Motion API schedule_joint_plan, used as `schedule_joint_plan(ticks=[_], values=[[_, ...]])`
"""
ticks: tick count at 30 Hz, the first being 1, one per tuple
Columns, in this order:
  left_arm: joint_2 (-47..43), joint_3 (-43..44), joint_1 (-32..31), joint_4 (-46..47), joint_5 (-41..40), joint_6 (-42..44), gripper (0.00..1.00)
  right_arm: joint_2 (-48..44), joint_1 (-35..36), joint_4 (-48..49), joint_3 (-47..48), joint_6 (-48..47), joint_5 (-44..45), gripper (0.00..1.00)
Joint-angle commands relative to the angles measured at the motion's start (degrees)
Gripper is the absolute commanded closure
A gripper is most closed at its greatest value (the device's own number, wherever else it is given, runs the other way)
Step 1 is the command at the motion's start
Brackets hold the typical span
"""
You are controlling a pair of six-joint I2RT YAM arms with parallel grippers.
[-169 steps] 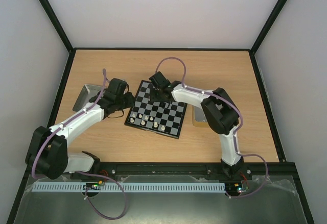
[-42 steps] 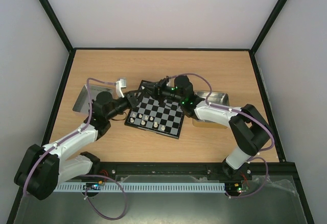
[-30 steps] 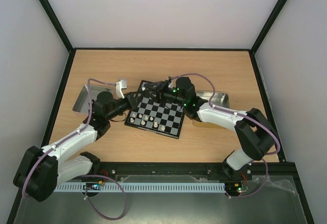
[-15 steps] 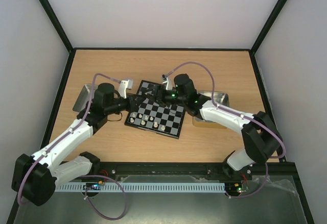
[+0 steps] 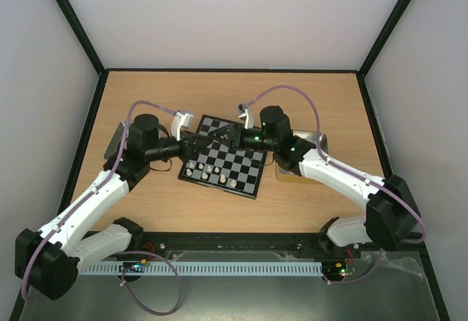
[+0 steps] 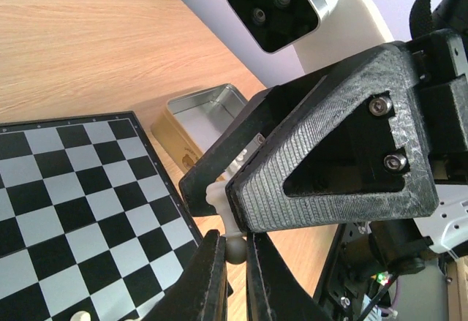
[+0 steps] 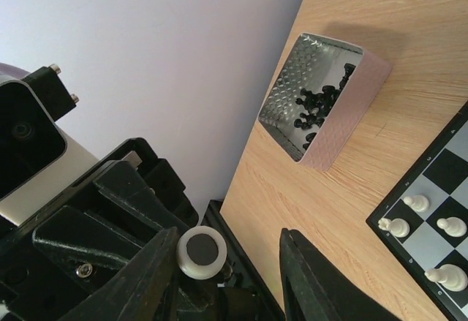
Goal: Set up the chess pieces on the board
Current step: Place the chess piece on the chessboard.
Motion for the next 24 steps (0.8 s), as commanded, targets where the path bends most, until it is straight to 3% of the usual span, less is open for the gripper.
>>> schedule_joint_plan(ticks=[1, 4, 12, 18, 19, 23, 24], values=[[-0.7, 2.3, 0.0, 1.5, 3.9, 1.7, 0.98, -2.2, -0.2, 1.7, -1.7, 0.6, -1.0, 0.65], [-0.5, 2.1, 0.0, 2.9, 4.7, 1.2, 0.98, -2.4, -0.2, 1.8, -2.0, 0.9, 0.0, 0.71], [0.6, 3.1, 0.0, 4.0, 8.8, 2.0, 0.98, -2.8, -0.1, 9.3, -3.9, 4.8, -0.5, 0.72], [0.9, 3.5, 0.0, 4.3, 9.0, 0.7, 0.96, -4.1, -0.1, 13.2, -6.0, 7.6, -0.6, 0.9], [0.9, 3.5, 0.0, 5.0, 8.8, -0.2, 0.91, -4.5, -0.2, 14.2, -6.4, 8.7, 0.1, 0.91], [0.2, 0.8, 0.0, 14.5, 5.8, -10.2, 0.5, -6.1, -0.2, 23.9, -10.1, 18.3, 5.3, 0.92], [0.0, -0.5, 0.0, 18.6, 4.7, -15.1, 0.45, -6.3, -0.1, 26.9, -10.9, 21.0, 7.1, 0.92]])
